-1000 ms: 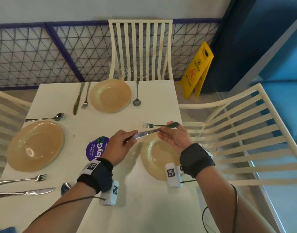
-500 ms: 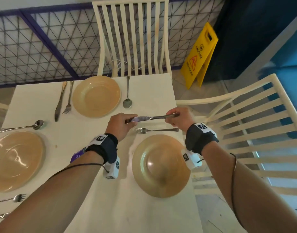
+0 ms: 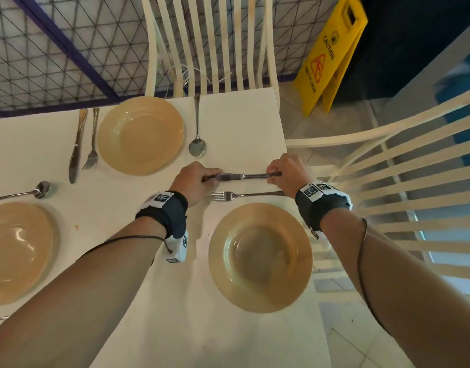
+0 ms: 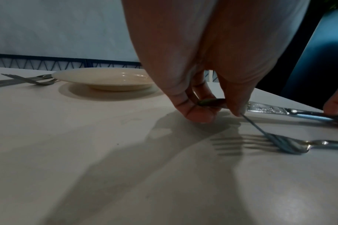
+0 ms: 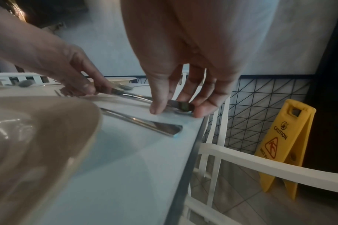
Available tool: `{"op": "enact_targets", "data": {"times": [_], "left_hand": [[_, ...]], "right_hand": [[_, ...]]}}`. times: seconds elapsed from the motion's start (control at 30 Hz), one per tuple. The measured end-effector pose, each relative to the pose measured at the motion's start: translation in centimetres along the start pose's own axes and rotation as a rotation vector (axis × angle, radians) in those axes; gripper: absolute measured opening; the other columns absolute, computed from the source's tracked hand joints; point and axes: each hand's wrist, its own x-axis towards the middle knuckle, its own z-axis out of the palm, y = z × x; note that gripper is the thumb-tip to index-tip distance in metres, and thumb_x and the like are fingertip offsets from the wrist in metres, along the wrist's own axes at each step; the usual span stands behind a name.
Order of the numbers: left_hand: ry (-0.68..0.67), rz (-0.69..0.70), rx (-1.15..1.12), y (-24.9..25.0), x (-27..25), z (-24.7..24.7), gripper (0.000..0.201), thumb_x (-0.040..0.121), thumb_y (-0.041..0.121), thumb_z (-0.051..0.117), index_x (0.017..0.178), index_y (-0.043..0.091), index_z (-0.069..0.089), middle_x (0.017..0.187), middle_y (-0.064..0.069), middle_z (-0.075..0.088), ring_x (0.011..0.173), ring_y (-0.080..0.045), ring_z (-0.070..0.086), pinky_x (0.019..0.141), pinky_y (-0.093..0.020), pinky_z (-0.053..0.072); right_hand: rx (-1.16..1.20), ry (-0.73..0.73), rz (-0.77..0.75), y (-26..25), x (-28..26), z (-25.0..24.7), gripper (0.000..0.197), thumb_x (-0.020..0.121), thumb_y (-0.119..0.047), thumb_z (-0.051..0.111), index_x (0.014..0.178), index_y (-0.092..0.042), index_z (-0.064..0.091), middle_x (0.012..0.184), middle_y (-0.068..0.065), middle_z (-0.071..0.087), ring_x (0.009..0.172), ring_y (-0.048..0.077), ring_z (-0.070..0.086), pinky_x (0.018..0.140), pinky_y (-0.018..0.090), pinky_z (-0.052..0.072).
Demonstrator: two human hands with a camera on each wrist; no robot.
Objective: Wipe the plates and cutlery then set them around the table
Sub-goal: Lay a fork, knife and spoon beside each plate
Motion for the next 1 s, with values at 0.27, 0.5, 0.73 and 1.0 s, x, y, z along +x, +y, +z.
{"op": "enact_targets", "data": {"times": [0.27,0.5,0.73,1.0], "left_hand": [[0.010,-0.017,0.023,-0.5,-0.3,0.4,0.034,0.097,0.030,0.061,0.129,0.042,0.067,0.109,0.005,0.054,0.104,-0.013,0.057,0.097,-0.030,0.046],[0.080,-0.040,-0.018,-1.0,-0.3,0.1,0.029,0.094,0.021,0.064,0.118,0.033,0.075,0.096,0.004,0.056,0.095,-0.017,0.058,0.093,-0.032,0.048],[0.100,-0.043,-0.044,-1.1,-0.7,0.3,0.024,0.093,0.022,0.066,0.113,0.031,0.077,0.099,-0.001,0.061,0.097,-0.021,0.062,0.092,-0.034,0.050],[0.100,-0.058,-0.057,-0.9,-0.9,0.3,0.025,0.094,0.019,0.066,0.115,0.028,0.077,0.098,0.000,0.060,0.098,-0.021,0.061,0.095,-0.035,0.050]], "right_hand": [[-0.011,0.020,-0.009,0.5,0.7,-0.2,0.021,0.084,-0.025,0.076,0.105,-0.024,0.077,0.106,0.003,0.061,0.106,0.026,0.055,0.081,0.029,0.038],[0.030,0.034,0.011,0.5,0.5,-0.1,0.020,0.083,-0.022,0.077,0.103,-0.025,0.077,0.097,-0.002,0.056,0.102,0.026,0.057,0.086,0.041,0.053],[0.020,0.032,0.004,0.5,0.2,-0.2,0.020,0.085,-0.020,0.075,0.105,-0.024,0.077,0.103,0.002,0.063,0.102,0.025,0.058,0.085,0.035,0.050],[-0.010,0.040,0.020,0.3,-0.1,-0.3,0.023,0.086,-0.020,0.074,0.108,-0.023,0.076,0.105,0.001,0.064,0.104,0.025,0.059,0.084,0.033,0.047]]}}
